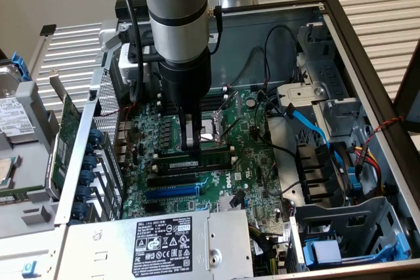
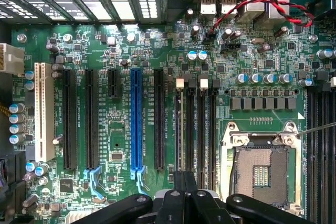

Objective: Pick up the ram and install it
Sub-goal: 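Press down the ram until it locks into place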

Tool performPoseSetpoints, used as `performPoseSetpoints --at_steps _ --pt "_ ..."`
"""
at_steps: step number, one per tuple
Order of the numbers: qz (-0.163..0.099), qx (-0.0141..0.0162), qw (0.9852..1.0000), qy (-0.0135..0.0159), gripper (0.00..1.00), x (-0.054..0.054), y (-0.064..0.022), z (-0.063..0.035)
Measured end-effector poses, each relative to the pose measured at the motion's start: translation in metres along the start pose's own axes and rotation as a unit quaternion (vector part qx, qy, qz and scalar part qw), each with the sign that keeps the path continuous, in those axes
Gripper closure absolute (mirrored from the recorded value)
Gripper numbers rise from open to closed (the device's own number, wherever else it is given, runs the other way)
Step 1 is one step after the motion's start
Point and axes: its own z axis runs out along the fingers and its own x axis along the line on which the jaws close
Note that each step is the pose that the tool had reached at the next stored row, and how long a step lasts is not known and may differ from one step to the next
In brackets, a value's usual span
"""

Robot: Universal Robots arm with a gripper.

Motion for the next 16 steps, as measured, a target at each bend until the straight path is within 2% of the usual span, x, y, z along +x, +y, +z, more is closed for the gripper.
performPoseSetpoints --at_steps 16 --pt "0.0 0.0 1.0 -0.0001 0.9 0.0008 0.0 0.0001"
